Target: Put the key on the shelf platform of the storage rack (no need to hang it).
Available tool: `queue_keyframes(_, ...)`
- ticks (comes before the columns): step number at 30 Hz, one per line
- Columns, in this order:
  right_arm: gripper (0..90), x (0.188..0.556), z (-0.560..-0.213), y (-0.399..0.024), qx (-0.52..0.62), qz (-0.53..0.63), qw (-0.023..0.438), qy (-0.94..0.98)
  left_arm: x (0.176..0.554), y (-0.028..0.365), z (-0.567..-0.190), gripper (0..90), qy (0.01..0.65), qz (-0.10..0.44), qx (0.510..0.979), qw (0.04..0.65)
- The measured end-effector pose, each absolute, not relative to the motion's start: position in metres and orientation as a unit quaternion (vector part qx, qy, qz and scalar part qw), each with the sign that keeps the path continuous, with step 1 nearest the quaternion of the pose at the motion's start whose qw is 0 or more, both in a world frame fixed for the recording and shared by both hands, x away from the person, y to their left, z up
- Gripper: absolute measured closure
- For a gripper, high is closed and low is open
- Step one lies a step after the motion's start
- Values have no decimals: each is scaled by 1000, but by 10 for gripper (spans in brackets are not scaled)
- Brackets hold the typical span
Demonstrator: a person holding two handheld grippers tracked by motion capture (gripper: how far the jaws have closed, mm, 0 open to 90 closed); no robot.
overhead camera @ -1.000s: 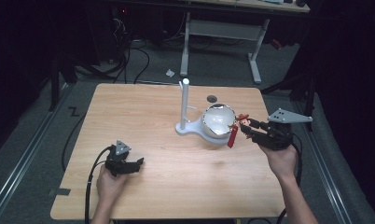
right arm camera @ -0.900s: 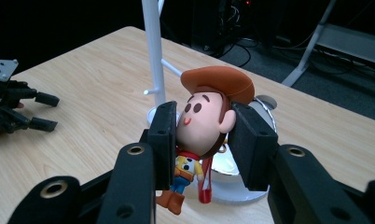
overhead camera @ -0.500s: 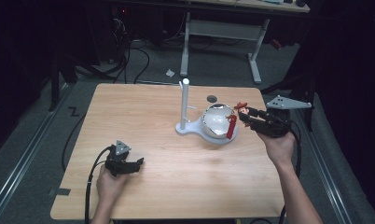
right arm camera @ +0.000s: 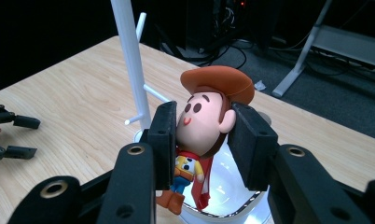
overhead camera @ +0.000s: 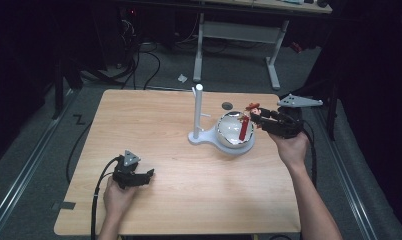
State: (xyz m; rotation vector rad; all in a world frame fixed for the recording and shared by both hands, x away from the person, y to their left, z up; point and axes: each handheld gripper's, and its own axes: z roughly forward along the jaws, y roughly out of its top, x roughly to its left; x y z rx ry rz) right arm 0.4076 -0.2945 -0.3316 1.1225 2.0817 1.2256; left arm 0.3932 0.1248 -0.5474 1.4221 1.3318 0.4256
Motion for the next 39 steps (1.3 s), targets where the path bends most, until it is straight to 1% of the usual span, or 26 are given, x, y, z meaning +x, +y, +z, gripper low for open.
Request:
queue_keyframes(20, 635, 429, -362, -276, 417, 418, 217, 778, 393, 125, -547, 229, 561, 179, 599, 543)
queue_keyframes(30, 635, 435, -372, -271, 422, 405, 212, 783, 393, 125, -547, 229, 561, 179, 599, 543)
queue_keyframes(39, 635, 439, -386, -275, 433, 401, 203, 782, 393, 125, -547, 229, 561, 179, 599, 543)
